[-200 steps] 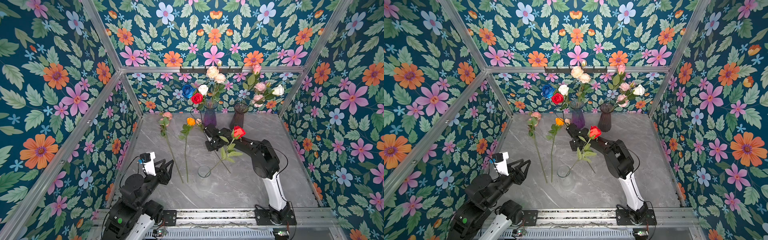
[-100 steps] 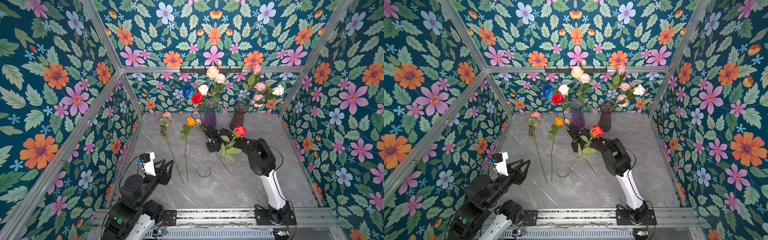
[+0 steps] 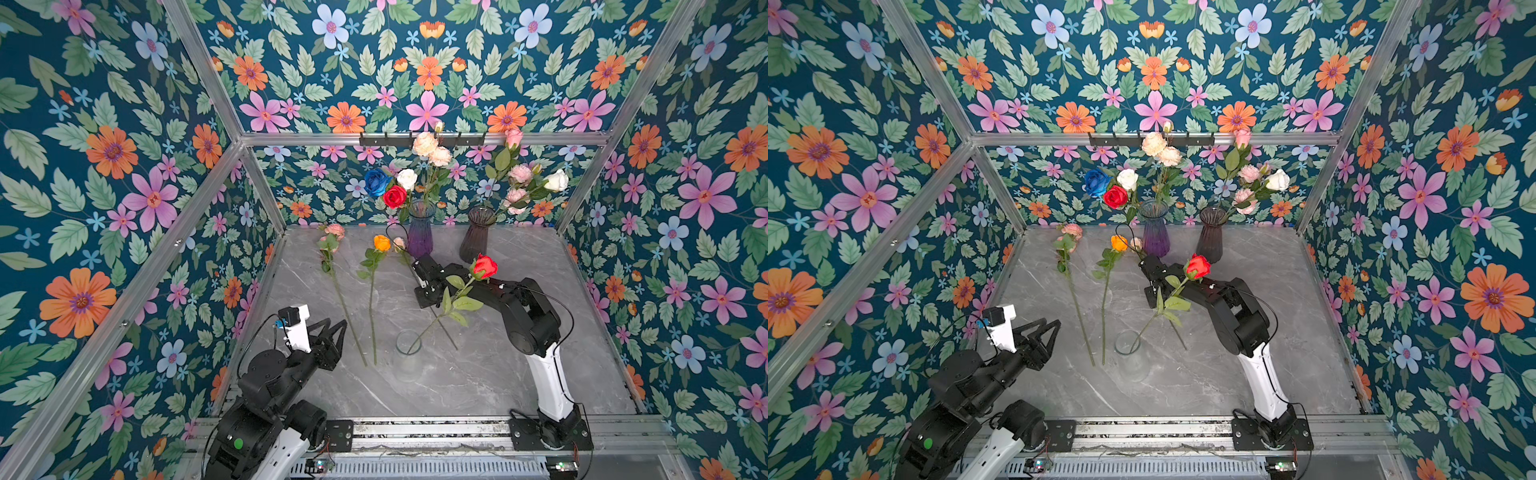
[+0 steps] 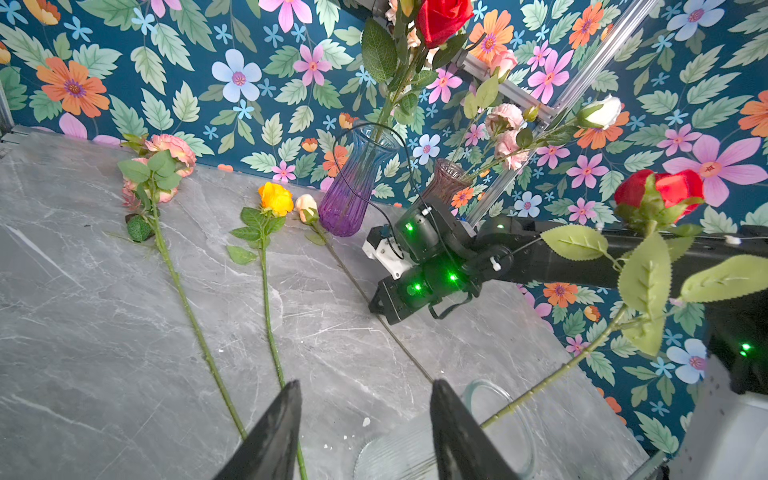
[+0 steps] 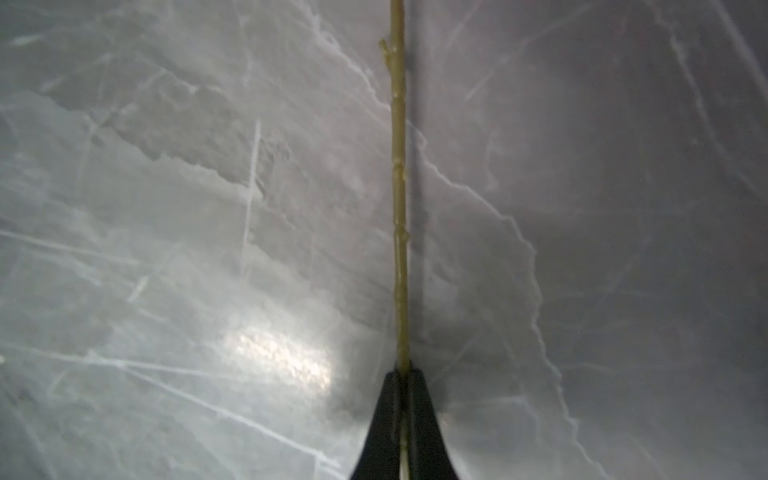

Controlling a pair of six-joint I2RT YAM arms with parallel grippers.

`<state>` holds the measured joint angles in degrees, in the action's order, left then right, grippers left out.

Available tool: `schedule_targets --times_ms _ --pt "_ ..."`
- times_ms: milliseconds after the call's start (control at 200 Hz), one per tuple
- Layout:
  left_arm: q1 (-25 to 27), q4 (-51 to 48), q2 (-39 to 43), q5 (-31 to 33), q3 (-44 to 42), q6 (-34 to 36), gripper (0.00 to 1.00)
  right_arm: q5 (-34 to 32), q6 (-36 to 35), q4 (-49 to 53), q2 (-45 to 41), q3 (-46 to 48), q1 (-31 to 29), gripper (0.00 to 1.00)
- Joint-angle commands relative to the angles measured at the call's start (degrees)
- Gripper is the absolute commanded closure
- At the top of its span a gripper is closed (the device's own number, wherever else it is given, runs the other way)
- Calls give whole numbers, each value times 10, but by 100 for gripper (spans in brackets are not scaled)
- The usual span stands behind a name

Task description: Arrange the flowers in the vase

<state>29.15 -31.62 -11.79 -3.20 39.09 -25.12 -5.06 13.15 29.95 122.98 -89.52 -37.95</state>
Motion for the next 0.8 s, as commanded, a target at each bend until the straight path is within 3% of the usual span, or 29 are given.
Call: schedule_targets --times_ms 0,90,365,625,795 --pt "0 9 0 0 0 3 47 0 -22 17 -43 67 -1 100" --pt "0 9 -1 0 0 3 48 -13 -33 10 -89 129 -2 100" --pt "-1 10 6 -1 -1 3 49 9 31 3 -199 276 0 100" --pt "0 10 8 -2 -1 3 49 37 73 -26 -476 463 0 100" --pt "0 11 8 -2 -1 3 49 14 84 32 -677 496 5 100"
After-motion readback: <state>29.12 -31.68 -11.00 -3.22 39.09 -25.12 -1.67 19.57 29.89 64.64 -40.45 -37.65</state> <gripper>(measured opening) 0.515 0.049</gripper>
